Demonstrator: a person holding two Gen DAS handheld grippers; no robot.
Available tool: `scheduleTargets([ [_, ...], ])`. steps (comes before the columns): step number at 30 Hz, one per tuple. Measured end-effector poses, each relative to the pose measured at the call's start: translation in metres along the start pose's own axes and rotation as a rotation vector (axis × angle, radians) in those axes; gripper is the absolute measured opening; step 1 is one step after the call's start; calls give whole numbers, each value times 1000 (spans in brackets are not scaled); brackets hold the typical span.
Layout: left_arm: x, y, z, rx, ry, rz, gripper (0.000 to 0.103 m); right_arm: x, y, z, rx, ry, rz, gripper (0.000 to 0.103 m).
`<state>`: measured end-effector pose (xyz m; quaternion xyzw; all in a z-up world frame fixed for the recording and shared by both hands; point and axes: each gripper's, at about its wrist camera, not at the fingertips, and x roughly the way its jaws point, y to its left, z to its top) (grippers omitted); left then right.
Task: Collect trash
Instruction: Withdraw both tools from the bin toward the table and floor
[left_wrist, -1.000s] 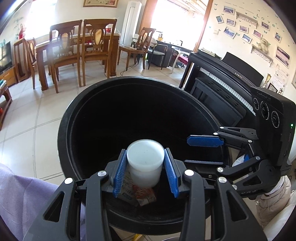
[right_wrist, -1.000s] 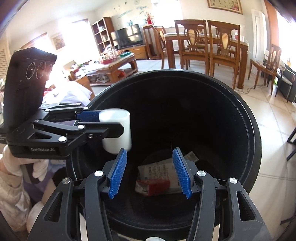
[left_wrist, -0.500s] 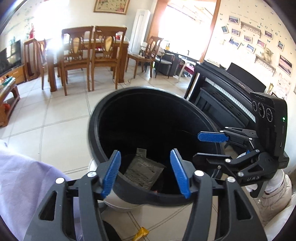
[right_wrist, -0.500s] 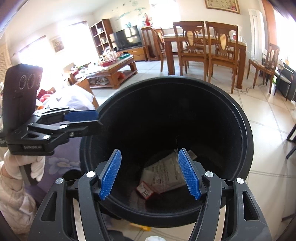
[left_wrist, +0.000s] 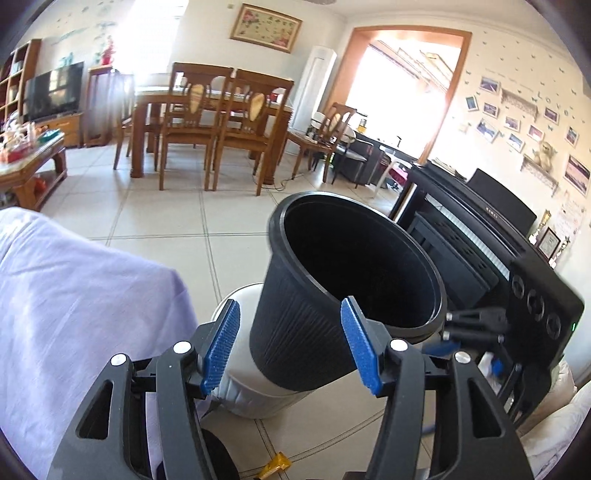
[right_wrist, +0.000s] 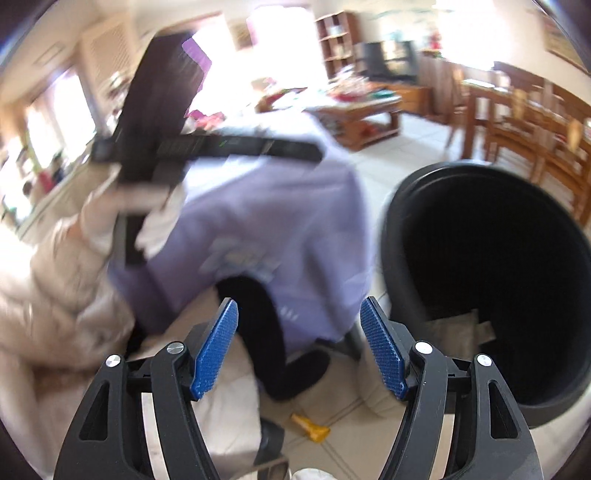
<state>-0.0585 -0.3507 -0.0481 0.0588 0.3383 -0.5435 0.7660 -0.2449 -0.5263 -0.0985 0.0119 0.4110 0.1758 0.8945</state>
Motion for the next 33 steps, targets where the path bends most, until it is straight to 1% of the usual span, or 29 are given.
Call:
scheduleTargets([
  [5, -8, 11, -6, -26, -2, 2, 58, 25, 6, -7, -27, 94, 14, 69],
  [10, -18, 20, -11, -36, -11, 3, 58, 49, 12, -20, -67, 191, -19, 69],
  [11, -19, 19, -11, -36, -11, 5, 58, 50, 13, -26, -67, 192, -22, 69],
  [15, -26, 21, -13, -36, -22, 8, 58, 45, 21, -19, -85, 154, -8, 69],
  [19, -41, 21, -12, -30, -49, 21, 58, 45, 30, 3, -113, 112, -24, 69],
  [22, -59, 26, -14, -34, -74, 44, 58, 47, 38, 22, -131, 86, -23, 69],
  [23, -67, 29, -14, -39, -83, 57, 58, 50, 42, 28, -140, 78, -20, 69],
  [25, -83, 39, -18, -53, -98, 92, 62, 53, 51, 37, -165, 68, -13, 74],
  [27, -100, 50, -21, -67, -110, 135, 62, 58, 58, 44, -184, 66, 1, 74],
  [30, -133, 74, -33, -104, -124, 239, 62, 70, 65, 47, -196, 76, 6, 74],
  [33, -175, 108, -49, -186, -162, 357, 62, 87, 65, 37, -201, 119, -15, 74],
])
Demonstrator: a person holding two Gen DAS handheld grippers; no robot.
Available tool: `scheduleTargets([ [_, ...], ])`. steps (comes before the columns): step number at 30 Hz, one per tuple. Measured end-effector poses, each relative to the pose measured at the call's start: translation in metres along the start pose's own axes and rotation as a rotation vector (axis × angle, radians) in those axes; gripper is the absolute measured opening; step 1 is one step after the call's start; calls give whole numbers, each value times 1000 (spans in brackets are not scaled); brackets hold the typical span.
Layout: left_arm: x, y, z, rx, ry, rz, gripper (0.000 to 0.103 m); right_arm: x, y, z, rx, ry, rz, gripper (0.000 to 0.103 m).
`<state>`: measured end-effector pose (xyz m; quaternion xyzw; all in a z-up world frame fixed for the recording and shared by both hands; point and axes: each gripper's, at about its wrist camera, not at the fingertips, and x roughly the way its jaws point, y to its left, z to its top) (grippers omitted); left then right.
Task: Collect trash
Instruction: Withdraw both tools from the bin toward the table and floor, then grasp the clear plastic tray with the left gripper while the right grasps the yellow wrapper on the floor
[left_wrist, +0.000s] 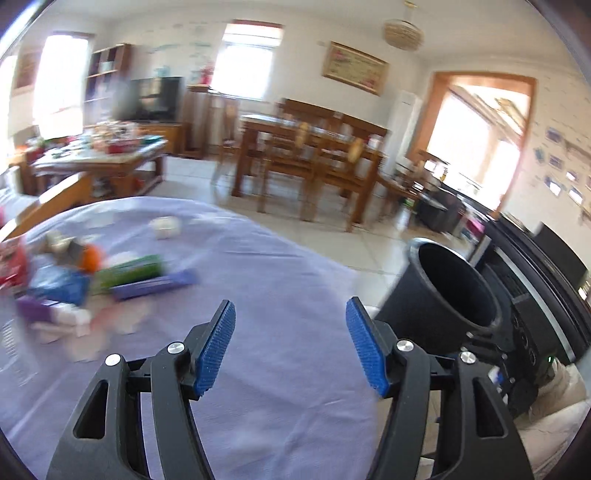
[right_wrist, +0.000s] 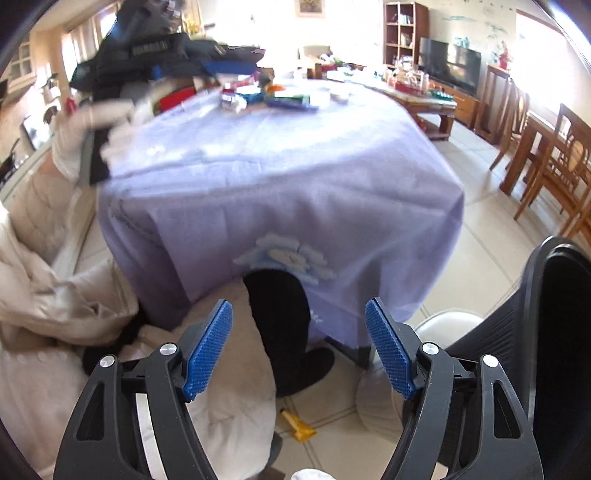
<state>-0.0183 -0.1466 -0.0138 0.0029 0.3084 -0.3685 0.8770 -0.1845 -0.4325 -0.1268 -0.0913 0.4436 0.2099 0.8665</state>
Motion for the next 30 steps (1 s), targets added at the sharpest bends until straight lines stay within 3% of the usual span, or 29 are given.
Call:
scheduleTargets([
  [4, -28, 67, -8, -116, -16, 199, 62, 28, -7, -24, 12, 65, -50, 74],
  [9, -20, 115, -10, -125, 80, 365, 61, 54, -22, -55, 40, 123, -56, 74],
  [13, -8, 134, -13, -106, 140, 431, 61, 73, -35, -79, 57, 170, -52, 74],
  [17, -12, 125, -10, -59, 78, 445, 62, 97, -48, -108, 87, 230, -24, 74],
  [21, -15, 116, -7, 15, 53, 512, 62, 129, -52, -142, 97, 306, -2, 74],
  [23, -9, 127, 1, 31, 72, 588, 62, 146, -54, -158, 105, 340, 0, 74],
  [30, -2, 183, 9, -75, 159, 714, 62, 181, -62, -187, 129, 361, 5, 74],
])
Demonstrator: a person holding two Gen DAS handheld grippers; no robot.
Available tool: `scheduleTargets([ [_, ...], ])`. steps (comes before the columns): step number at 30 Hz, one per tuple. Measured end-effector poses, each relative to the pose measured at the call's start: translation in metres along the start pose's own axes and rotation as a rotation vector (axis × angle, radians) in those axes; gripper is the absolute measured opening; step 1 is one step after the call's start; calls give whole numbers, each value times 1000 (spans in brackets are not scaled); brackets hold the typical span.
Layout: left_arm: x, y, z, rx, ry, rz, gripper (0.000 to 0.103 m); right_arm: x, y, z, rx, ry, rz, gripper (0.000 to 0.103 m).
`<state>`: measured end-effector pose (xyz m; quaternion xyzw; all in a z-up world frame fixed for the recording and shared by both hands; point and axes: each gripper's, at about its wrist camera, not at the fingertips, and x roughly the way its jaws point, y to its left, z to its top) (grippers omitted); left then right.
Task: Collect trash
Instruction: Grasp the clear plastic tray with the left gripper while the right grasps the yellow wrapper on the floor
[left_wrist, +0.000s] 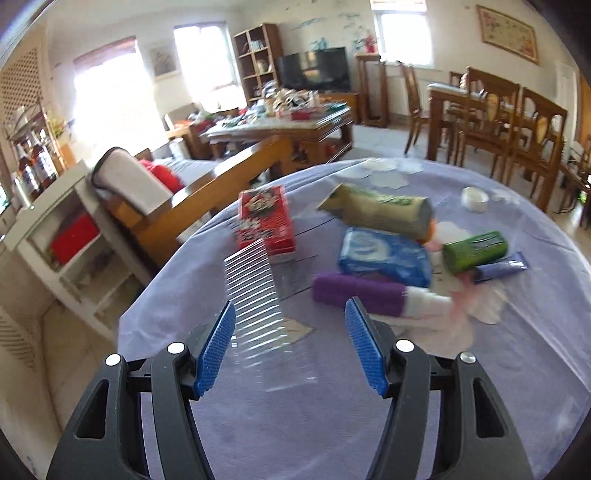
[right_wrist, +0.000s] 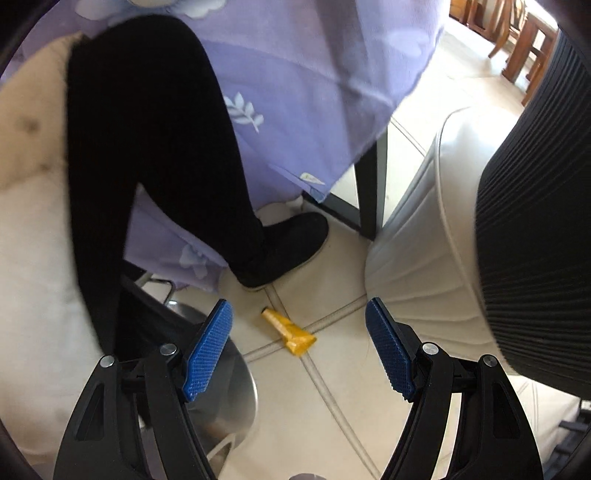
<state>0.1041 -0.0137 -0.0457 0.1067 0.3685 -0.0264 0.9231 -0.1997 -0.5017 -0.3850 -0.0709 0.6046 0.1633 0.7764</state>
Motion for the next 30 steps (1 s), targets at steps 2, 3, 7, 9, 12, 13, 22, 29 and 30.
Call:
scheduleTargets([
  [2, 9, 5, -3, -7, 44, -9, 61, 14, -3, -11, 0, -2, -2, 74],
  [3, 12, 6, -4, -5, 64, -24, 58, 23, -3, -15, -3, -1, -6, 74],
  [7, 19, 4, -4, 24, 105, -46, 31, 76, -2, -35, -63, 30, -77, 74],
  [9, 25, 6, -4, 21, 127, -52, 29, 109, 3, -49, -137, 52, -130, 74],
  [12, 27, 9, -5, 11, 129, -60, 25, 160, 14, -71, -246, 110, -166, 74],
  [13, 28, 10, -5, 7, 132, -61, 21, 178, 18, -78, -287, 128, -169, 74],
  [22, 25, -3, -8, 58, 121, -43, 21, 291, 64, -92, -598, 161, -120, 74],
  [29, 26, 5, -9, -24, 138, -120, 21, 357, 80, -93, -608, 267, -15, 74],
  [30, 26, 6, -9, -28, 141, -124, 21, 363, 80, -92, -598, 284, -5, 74],
])
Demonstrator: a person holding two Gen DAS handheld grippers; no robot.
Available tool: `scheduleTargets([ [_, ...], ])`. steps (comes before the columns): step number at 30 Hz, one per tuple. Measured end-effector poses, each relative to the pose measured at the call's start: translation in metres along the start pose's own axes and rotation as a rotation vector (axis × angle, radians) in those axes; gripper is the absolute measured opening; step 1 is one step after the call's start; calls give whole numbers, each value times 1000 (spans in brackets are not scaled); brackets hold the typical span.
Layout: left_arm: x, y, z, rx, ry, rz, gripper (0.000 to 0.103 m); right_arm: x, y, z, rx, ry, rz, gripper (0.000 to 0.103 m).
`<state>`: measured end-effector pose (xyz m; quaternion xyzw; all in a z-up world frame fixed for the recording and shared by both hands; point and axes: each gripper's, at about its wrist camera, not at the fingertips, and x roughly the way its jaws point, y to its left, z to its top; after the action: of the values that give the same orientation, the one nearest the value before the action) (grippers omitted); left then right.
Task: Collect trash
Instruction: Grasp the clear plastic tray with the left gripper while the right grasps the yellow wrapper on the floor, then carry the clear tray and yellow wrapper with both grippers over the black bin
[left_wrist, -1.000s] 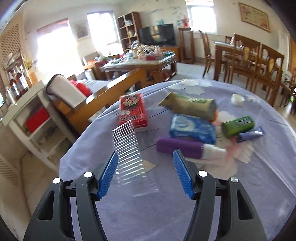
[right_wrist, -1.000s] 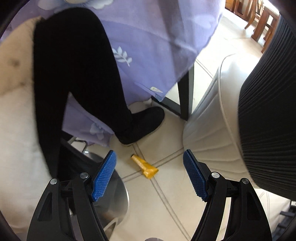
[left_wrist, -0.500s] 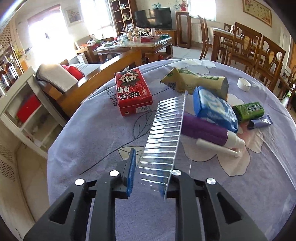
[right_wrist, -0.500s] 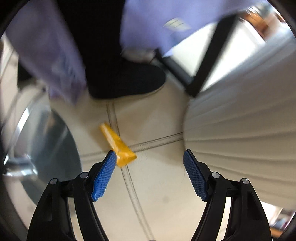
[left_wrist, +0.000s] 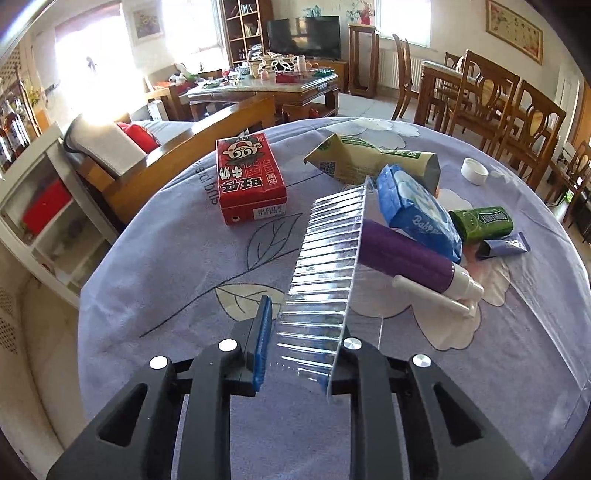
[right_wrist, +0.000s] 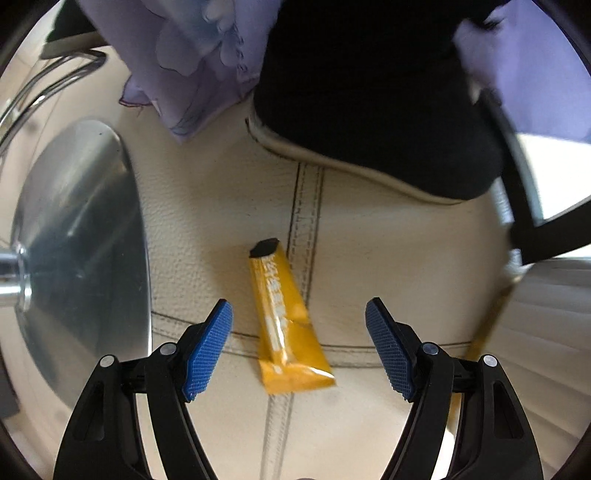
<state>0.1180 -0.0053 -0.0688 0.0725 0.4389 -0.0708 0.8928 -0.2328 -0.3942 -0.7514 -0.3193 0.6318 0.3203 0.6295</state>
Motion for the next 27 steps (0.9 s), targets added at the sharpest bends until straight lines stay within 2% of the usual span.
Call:
scheduleTargets([
  [5, 2, 1, 0, -13, 9, -14, 21, 30, 6, 8, -14, 76, 32, 73],
  [9, 4, 1, 2, -1, 11, -6, 21, 49, 7, 14, 27, 140, 54, 58],
  [11, 4, 1, 2, 1, 12, -3, 21, 57, 6, 15, 35, 163, 54, 47],
  [14, 3, -1, 1, 2, 12, -2, 22, 67, 5, 13, 44, 188, 45, 41],
  [18, 3, -3, 0, 6, 13, 4, 22, 68, 2, 13, 50, 183, 35, 32],
  [20, 2, -6, 0, 12, 12, 11, 22, 66, -1, 11, 71, 177, 34, 24],
  [23, 0, -14, -1, 30, 9, 34, 22, 56, -21, -5, 174, 146, 48, 22],
  [27, -2, -22, -3, 52, 5, 36, 21, 18, -44, -29, 300, 82, 29, 21],
])
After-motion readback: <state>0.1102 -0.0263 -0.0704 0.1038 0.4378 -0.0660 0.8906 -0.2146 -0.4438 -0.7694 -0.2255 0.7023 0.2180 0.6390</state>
